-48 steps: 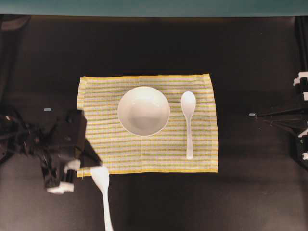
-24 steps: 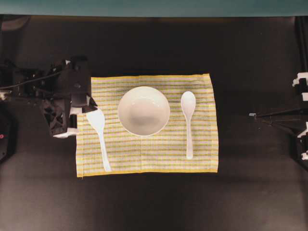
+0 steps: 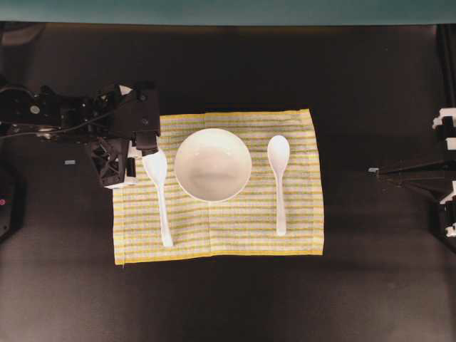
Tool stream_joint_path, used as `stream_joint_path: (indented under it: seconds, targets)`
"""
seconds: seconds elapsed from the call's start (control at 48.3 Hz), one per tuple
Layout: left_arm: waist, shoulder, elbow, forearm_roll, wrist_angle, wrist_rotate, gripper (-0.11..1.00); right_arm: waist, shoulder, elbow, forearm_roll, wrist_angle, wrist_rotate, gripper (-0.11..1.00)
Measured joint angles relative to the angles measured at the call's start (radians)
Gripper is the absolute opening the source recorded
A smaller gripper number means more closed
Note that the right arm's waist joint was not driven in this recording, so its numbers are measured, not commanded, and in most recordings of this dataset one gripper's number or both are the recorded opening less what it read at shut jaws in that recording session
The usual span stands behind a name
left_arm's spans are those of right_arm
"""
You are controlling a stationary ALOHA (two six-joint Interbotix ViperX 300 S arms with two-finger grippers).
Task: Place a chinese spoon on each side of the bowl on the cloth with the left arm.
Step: 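Lift the left spoon and carry it onto the cloth left of the bowl, then lower the spoon onto the cloth and release it with the left gripper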
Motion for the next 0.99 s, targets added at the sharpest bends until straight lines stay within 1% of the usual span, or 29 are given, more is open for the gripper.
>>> stream_joint_path:
  seconds: [0.103, 0.186, 0.352, 0.435, 0.621, 0.683, 0.724, 0.766, 0.849, 0.931, 0.994]
  targets:
    - [0.035, 0.023, 0.020, 0.000, -0.080, 0.020, 0.07, 0.000, 0.000, 0.000, 0.000, 0.000, 0.000, 0.00]
    - [0.061, 0.041, 0.040, 0.000, -0.143, 0.023, 0.07, 0.000, 0.002, 0.002, 0.000, 0.000, 0.000, 0.00]
    - [0.078, 0.083, 0.071, 0.000, -0.245, 0.023, 0.07, 0.000, 0.002, 0.006, 0.000, 0.000, 0.000, 0.00]
    - [0.081, 0.110, 0.072, 0.000, -0.270, 0.021, 0.07, 0.000, 0.002, 0.005, 0.000, 0.000, 0.000, 0.00]
    - [0.087, 0.160, 0.072, 0.000, -0.278, 0.020, 0.07, 0.000, 0.002, 0.006, 0.002, 0.000, 0.000, 0.00]
    - [0.089, 0.160, 0.072, 0.000, -0.278, 0.020, 0.10, 0.000, 0.002, 0.006, 0.002, 0.000, 0.000, 0.00]
    - [0.087, 0.160, 0.074, 0.000, -0.278, 0.021, 0.15, 0.000, 0.002, 0.006, 0.002, 0.000, 0.000, 0.00]
    - [0.087, 0.161, 0.075, 0.000, -0.276, 0.026, 0.24, 0.000, 0.002, 0.006, 0.000, -0.002, 0.000, 0.00]
    - [0.087, 0.163, 0.077, 0.000, -0.276, 0.025, 0.45, 0.000, 0.002, 0.006, 0.002, -0.002, 0.000, 0.00]
    - [0.086, 0.163, 0.081, 0.000, -0.276, 0.023, 0.70, 0.000, 0.000, 0.006, 0.000, -0.002, 0.000, 0.00]
    - [0.086, 0.160, 0.087, 0.000, -0.278, 0.020, 0.83, 0.000, 0.002, 0.005, 0.000, -0.002, 0.000, 0.00]
